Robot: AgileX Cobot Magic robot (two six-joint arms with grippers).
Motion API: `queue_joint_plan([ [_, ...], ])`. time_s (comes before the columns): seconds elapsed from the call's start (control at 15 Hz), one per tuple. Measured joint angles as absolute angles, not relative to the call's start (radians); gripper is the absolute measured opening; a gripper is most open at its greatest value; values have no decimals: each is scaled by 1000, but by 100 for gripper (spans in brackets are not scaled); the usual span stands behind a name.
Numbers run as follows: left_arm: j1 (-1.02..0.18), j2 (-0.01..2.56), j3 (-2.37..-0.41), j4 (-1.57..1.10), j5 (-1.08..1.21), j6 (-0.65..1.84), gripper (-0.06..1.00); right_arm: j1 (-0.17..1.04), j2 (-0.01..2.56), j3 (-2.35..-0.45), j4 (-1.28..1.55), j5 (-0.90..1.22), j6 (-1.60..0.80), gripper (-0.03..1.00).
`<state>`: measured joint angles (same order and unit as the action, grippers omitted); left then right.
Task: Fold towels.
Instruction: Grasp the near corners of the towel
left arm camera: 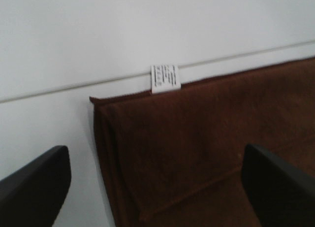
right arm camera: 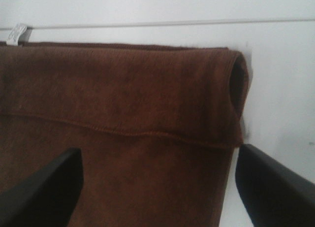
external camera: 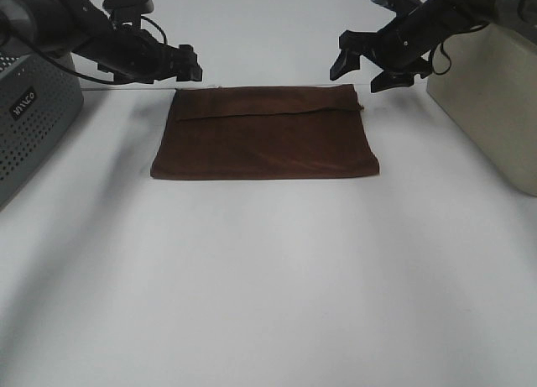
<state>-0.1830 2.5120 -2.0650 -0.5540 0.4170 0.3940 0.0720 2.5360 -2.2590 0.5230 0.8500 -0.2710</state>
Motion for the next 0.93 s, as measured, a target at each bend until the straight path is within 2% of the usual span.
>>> queue_joint_plan([
  [0.13,-183,2491,-2067,-486,531,367,89,72,2498,-2259,516,964,-236,80],
  [0.33,-170,2461,-2067,-443,709,184,89,72,2475,-2259,509,1130,-176,80],
  [0.53,-136,2445,-2067,-436,896,101,88,72,2475,-2259,506,1205,-119,79],
  [0.67,-131,2404,-2011,-451,937,96,86,72,2457,-2234,502,1205,-89,77],
  [0.93,-97,2210,-1644,-496,812,52,71,48,2311,-1939,515,1205,-120,74],
])
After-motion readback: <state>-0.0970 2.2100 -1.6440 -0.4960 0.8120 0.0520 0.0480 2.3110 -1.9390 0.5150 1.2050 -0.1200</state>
